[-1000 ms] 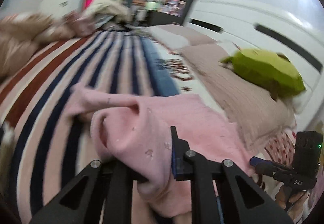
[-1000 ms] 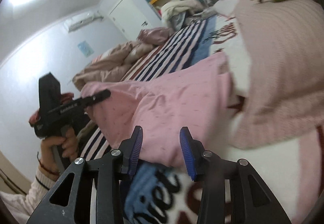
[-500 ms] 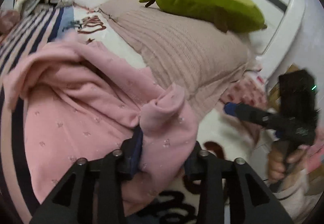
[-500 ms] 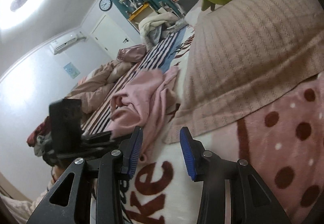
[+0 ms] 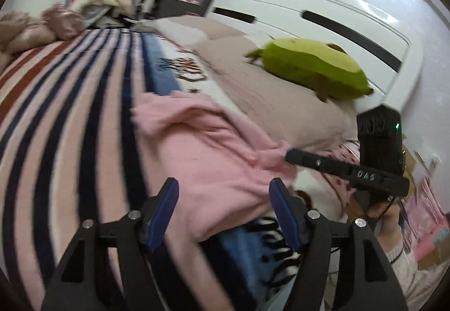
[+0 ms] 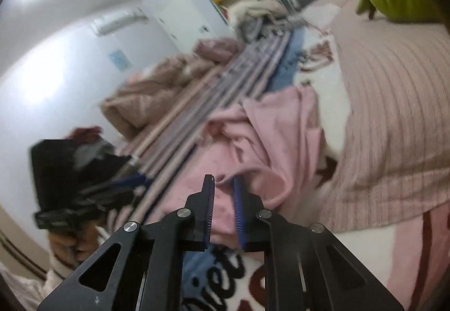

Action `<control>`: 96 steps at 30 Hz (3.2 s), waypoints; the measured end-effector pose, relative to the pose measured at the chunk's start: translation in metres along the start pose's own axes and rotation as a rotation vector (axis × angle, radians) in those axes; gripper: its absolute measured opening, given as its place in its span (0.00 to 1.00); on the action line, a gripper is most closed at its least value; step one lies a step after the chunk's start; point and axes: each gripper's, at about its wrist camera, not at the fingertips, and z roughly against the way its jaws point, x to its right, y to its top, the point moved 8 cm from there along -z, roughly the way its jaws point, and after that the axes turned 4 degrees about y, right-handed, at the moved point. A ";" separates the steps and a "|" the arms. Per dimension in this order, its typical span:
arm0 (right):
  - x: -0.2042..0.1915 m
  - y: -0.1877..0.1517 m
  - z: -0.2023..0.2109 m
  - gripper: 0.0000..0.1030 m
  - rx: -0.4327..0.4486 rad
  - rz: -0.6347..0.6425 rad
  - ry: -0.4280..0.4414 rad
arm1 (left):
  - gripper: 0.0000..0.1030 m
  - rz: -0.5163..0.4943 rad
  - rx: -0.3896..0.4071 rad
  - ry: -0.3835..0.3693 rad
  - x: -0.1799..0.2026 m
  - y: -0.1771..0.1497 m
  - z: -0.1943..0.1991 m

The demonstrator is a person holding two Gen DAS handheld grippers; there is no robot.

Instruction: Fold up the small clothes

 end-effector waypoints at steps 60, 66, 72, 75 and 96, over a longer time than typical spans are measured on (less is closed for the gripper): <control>-0.002 -0.056 -0.022 0.23 -0.288 -0.125 0.008 | 0.27 0.151 -0.164 -0.184 -0.026 -0.039 -0.034; -0.032 -0.064 -0.017 0.53 -0.331 -0.071 0.040 | 0.54 0.111 -0.259 -0.175 -0.045 -0.076 0.006; -0.019 -0.029 -0.030 0.70 -0.277 -0.159 0.056 | 0.74 0.171 -0.201 -0.191 -0.073 -0.048 0.012; -0.008 -0.026 -0.056 0.72 -0.324 -0.224 0.079 | 0.74 0.222 -0.200 -0.219 -0.082 -0.025 -0.015; -0.083 0.039 -0.063 0.20 -0.205 -0.118 0.219 | 0.16 0.129 -0.085 -0.123 -0.058 0.075 0.021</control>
